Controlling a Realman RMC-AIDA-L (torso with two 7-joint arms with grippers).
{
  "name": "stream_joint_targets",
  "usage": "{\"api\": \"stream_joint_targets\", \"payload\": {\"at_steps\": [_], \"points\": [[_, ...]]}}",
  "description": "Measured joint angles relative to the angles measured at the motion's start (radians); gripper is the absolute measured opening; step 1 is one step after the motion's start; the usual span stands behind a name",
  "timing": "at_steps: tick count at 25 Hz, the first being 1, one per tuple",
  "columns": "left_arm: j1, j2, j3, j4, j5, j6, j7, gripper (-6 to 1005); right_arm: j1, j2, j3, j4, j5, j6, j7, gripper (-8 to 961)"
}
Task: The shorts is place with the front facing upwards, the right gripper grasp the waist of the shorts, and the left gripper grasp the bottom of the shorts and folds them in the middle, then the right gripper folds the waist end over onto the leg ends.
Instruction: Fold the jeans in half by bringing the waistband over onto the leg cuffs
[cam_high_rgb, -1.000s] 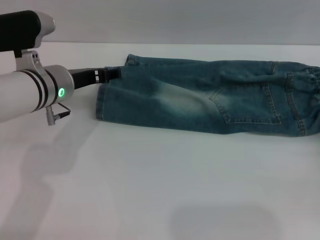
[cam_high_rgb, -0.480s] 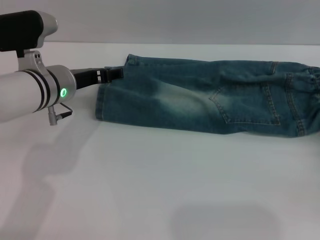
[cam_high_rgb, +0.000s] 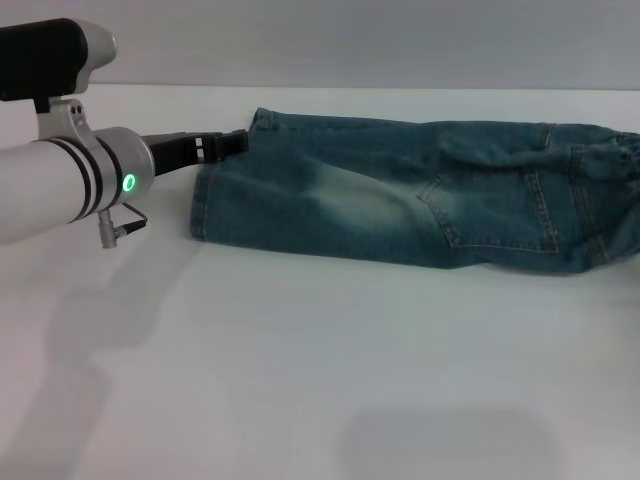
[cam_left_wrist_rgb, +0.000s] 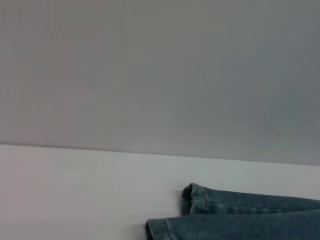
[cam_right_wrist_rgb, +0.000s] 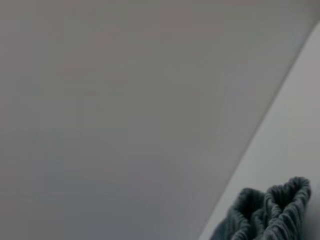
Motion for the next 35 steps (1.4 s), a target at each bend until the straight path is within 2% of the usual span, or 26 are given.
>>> {"api": "stream_joint_targets", "payload": {"at_steps": [6, 8, 11, 12, 14, 21, 25, 29, 35], "points": [[-0.011, -0.002, 0.044, 0.014, -0.006, 0.062, -0.001, 860, 0.028, -0.003, -0.004, -0.034, 0.001, -0.091, 0.046, 75], [-0.022, -0.003, 0.073, 0.040, -0.024, 0.105, -0.001, 860, 0.051, 0.004, -0.006, -0.071, 0.001, -0.121, 0.070, 75], [-0.044, -0.003, 0.132, 0.097, -0.071, 0.191, -0.001, 860, 0.074, 0.001, -0.007, -0.076, -0.001, -0.147, 0.084, 75], [-0.061, -0.005, 0.186, 0.138, -0.106, 0.254, -0.004, 860, 0.092, -0.003, -0.010, -0.077, -0.002, -0.165, 0.095, 75], [-0.069, -0.006, 0.216, 0.156, -0.122, 0.284, -0.006, 860, 0.118, -0.005, -0.023, -0.090, -0.003, -0.191, 0.118, 75], [-0.115, -0.012, 0.447, 0.276, -0.244, 0.565, -0.054, 860, 0.212, 0.003, -0.116, -0.147, -0.003, -0.210, 0.180, 75], [-0.126, -0.011, 0.517, 0.301, -0.252, 0.631, -0.117, 860, 0.262, 0.004, -0.161, -0.150, -0.003, -0.213, 0.197, 76], [-0.136, -0.018, 0.630, 0.339, -0.253, 0.773, -0.212, 860, 0.302, 0.004, -0.199, -0.151, -0.002, -0.209, 0.204, 76], [-0.194, -0.018, 0.768, 0.392, -0.252, 0.877, -0.372, 860, 0.341, 0.004, -0.235, -0.153, 0.000, -0.213, 0.217, 76]]}}
